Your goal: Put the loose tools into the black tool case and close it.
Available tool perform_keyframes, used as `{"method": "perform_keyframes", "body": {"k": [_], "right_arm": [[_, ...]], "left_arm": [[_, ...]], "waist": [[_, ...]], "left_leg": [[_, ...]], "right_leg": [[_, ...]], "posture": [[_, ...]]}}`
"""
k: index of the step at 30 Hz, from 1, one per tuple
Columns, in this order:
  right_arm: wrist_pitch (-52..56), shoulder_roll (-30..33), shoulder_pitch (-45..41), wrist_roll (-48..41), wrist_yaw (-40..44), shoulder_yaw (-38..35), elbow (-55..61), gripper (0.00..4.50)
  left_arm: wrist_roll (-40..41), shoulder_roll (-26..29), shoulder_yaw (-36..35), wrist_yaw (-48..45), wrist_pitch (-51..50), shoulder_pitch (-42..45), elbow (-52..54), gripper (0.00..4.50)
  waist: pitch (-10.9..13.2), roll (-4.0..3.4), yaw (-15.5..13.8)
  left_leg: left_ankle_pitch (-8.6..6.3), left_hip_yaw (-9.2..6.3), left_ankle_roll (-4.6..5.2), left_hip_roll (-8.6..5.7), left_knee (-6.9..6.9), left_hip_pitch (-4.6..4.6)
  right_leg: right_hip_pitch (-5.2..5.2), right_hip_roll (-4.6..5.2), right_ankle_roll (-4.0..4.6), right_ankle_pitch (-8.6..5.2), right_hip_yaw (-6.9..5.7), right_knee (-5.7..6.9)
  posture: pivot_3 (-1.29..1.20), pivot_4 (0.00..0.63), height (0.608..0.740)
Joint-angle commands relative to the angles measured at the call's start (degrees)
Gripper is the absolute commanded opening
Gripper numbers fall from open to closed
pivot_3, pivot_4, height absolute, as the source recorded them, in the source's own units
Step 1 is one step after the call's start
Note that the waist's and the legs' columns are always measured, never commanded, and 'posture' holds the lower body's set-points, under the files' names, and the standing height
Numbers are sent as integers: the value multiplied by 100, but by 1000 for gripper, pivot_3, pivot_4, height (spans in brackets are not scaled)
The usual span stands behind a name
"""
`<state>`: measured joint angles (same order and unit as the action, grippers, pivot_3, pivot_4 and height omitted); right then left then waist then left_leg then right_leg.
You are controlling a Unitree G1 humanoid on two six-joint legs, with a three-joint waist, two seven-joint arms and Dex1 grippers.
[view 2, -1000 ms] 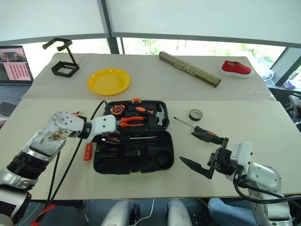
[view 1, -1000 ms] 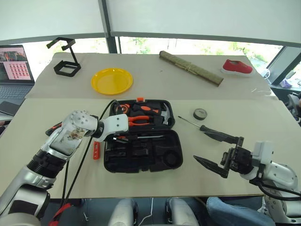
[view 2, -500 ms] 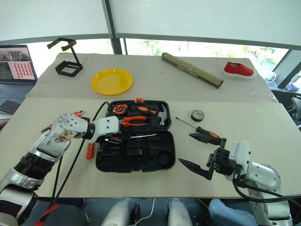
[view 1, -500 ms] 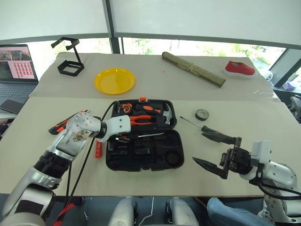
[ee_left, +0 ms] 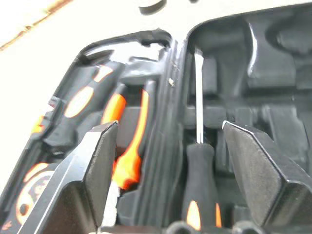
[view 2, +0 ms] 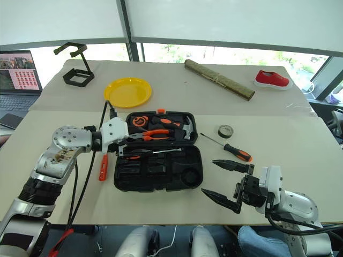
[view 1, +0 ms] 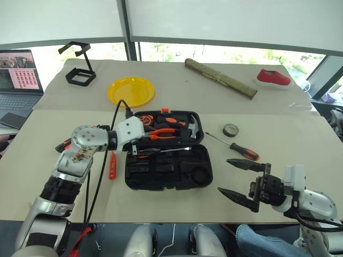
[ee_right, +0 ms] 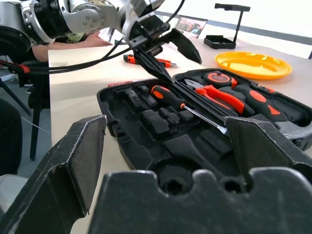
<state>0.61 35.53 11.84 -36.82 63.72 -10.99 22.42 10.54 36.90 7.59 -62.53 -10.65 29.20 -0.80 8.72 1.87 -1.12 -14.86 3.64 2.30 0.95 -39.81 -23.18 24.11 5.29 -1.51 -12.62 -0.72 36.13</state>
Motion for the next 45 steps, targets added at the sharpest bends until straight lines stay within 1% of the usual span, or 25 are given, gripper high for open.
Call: {"method": "perform_keyframes", "body": {"k": [1,3,5,6,8,17,22,26,29,34,38,40,42,44,45], "right_arm": [[19,-16,-39,-107,26,-11,126,4500],[10,-33,-61,-89,24,11,87,4500],[3,-38,-83,-81,19,26,61,4500],[-2,-39,-95,-77,17,32,47,4500],[-7,-41,-112,-75,9,35,30,4500],[-40,-85,-158,-39,-25,42,-67,4500],[-76,-145,-186,15,-38,72,-136,4500],[-77,-193,-199,48,-45,89,-158,4500],[-51,-221,-195,58,-53,98,-174,4500],[-26,-227,-232,62,-52,101,-205,4500],[10,-224,-232,75,-150,47,-184,4500],[17,-248,-141,47,-260,-60,-155,4500],[35,-297,-83,-47,-427,-212,-133,4500],[28,-281,18,-169,-449,-406,-149,4500],[24,-257,74,-203,-437,-492,-162,4500]], "left_arm": [[243,-158,-159,88,-79,-131,-88,2499],[172,-256,-112,170,-16,-205,-243,1890],[29,-301,-50,252,80,-244,-406,956],[-9,-315,-29,294,39,-262,-459,701],[-40,-340,-22,371,-23,-280,-528,37],[-216,-289,185,269,52,-617,-404,37],[-704,-226,547,358,222,-691,-548,37],[-942,-219,776,362,127,-683,-668,37],[-975,-343,908,362,-142,-605,-745,37],[-944,-272,893,233,-131,-649,-816,37],[-791,-200,706,165,57,-774,-819,37],[-521,-339,401,248,560,-862,-792,37],[79,-533,-148,335,560,-932,-621,37],[747,-535,-743,225,519,-1085,-294,536],[967,-484,-978,212,487,-1161,-168,672]], "waist": [[0,0,9],[0,0,13],[0,0,15],[0,0,18],[0,0,23],[-1,-1,20],[-5,-7,5],[-22,-30,5],[-35,-43,2],[-70,-76,7],[-79,-77,32],[-81,-79,44],[-82,-80,51],[-75,-71,46],[-70,-62,49]], "left_leg": [[0,0,0,0,0,0],[0,0,0,0,0,0],[0,0,0,-1,0,0],[0,0,0,-1,0,0],[0,0,0,-2,0,0],[0,0,0,-1,0,5],[0,0,0,-2,0,12],[-3,1,3,-2,2,39],[-11,1,6,0,10,90],[-17,5,11,-2,10,94],[-17,6,12,-1,11,95],[-19,6,13,-1,13,96],[-21,7,12,0,17,96],[-22,6,12,1,16,89],[-22,6,12,2,15,84]], "right_leg": [[0,0,0,0,0,1],[0,0,0,0,0,1],[0,-1,0,0,0,0],[0,-1,0,0,0,0],[0,-1,0,0,0,0],[-5,1,0,0,0,1],[-13,4,-1,1,1,0],[-45,4,-2,0,1,-7],[-98,4,-6,-6,-1,-19],[-100,9,-13,-13,3,-19],[-100,8,-12,-13,5,-18],[-99,8,-9,-15,5,-18],[-94,10,-7,-17,10,-18],[-88,13,-6,-17,8,-15],[-83,14,-6,-17,7,-14]], "posture": [[0,150,740],[0,150,740],[0,150,740],[0,150,740],[0,150,740],[0,150,740],[0,150,740],[0,150,740],[0,150,740],[0,150,740],[0,150,740],[0,150,740],[0,150,740],[0,150,740],[0,150,740]]}}
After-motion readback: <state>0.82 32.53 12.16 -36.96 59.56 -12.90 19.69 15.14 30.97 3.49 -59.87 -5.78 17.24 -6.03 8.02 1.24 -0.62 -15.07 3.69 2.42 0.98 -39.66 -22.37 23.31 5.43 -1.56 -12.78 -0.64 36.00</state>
